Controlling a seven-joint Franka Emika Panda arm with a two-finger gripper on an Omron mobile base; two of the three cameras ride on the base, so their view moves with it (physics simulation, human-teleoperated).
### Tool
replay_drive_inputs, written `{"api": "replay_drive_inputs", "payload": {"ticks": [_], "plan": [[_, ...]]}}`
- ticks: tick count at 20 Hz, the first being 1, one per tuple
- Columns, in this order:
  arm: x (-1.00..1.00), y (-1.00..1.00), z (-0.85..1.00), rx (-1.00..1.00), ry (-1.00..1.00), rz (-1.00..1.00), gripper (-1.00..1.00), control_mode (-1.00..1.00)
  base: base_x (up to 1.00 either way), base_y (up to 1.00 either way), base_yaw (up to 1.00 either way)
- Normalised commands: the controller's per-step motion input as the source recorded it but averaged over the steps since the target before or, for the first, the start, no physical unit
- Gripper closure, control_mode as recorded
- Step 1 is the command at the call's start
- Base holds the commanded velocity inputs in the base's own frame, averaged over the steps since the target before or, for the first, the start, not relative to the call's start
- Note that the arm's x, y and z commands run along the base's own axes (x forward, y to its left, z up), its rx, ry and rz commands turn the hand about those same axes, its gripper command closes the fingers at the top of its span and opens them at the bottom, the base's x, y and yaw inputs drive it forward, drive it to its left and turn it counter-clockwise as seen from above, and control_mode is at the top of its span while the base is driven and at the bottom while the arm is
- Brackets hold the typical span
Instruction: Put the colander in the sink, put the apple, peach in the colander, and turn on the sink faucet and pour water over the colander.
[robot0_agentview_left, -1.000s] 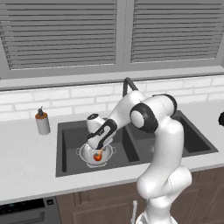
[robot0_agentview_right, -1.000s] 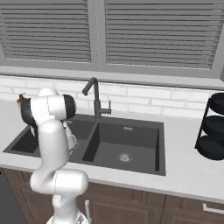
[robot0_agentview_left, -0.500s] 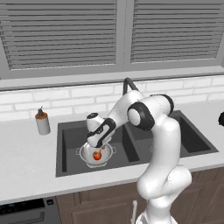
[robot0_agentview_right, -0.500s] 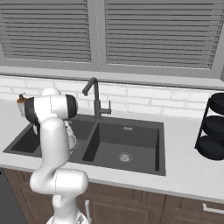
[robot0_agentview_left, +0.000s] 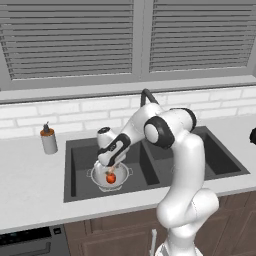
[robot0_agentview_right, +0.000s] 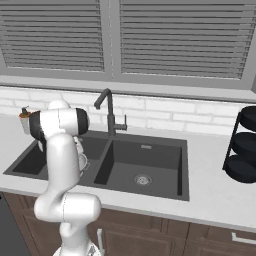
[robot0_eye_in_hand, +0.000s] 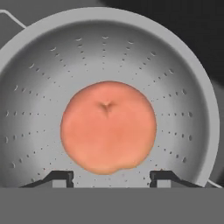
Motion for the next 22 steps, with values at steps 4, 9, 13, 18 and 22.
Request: {"api": "replay_drive_inputs", "payload": {"ticks": [4, 9, 13, 18, 22], "plan": [[0.00, 0.00, 0.17, 0.00, 0.00, 0.00, -1.00, -1.00, 0.00, 0.00, 0.00], [0.00, 0.00, 0.28, 0.00, 0.00, 0.00, -1.00, -1.00, 0.00, 0.00, 0.00], [-0.06, -0.11, 0.45, 0.00, 0.00, 0.00, -1.00, -1.00, 0.00, 0.00, 0.00], [-0.50, -0.32, 0.60, 0.04, -0.03, 0.00, -1.00, -1.00, 0.00, 0.00, 0.00], [-0.78, -0.35, 0.60, 0.05, -0.04, 0.00, -1.00, -1.00, 0.00, 0.00, 0.00]]}}
